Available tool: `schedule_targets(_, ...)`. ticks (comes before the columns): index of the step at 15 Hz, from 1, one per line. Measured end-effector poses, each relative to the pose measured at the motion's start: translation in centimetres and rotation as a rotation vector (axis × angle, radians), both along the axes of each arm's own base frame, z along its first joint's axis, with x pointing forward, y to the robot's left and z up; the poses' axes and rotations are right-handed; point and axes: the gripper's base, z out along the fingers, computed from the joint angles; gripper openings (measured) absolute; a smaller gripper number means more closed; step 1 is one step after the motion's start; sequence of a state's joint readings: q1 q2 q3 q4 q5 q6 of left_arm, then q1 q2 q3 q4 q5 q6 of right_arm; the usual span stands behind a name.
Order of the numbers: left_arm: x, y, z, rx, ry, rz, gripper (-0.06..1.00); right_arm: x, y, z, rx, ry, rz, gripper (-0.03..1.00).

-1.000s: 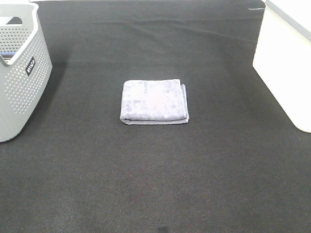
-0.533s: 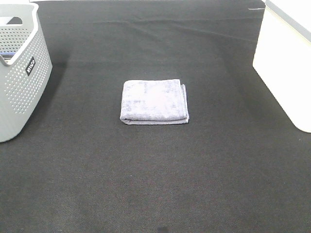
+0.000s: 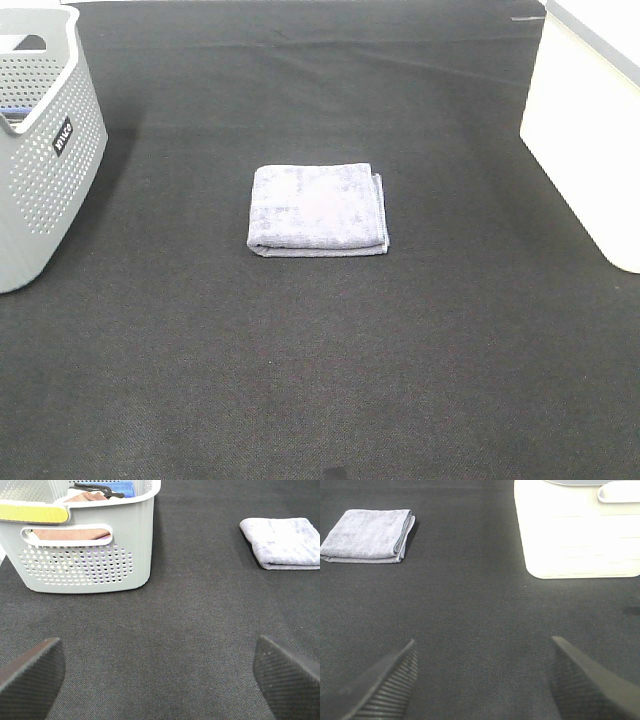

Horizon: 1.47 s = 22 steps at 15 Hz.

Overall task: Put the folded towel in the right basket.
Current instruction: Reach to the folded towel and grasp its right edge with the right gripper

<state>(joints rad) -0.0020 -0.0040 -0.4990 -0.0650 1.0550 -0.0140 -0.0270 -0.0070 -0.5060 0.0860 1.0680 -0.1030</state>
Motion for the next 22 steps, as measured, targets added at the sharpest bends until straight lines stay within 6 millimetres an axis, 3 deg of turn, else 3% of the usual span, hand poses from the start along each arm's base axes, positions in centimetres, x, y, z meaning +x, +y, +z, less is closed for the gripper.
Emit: schedule_targets(22,0.0,0.0,0.0,0.0,0.0,0.0,0.97,0.0,0.0,0.0,0.0,0.0,0.0,0.69)
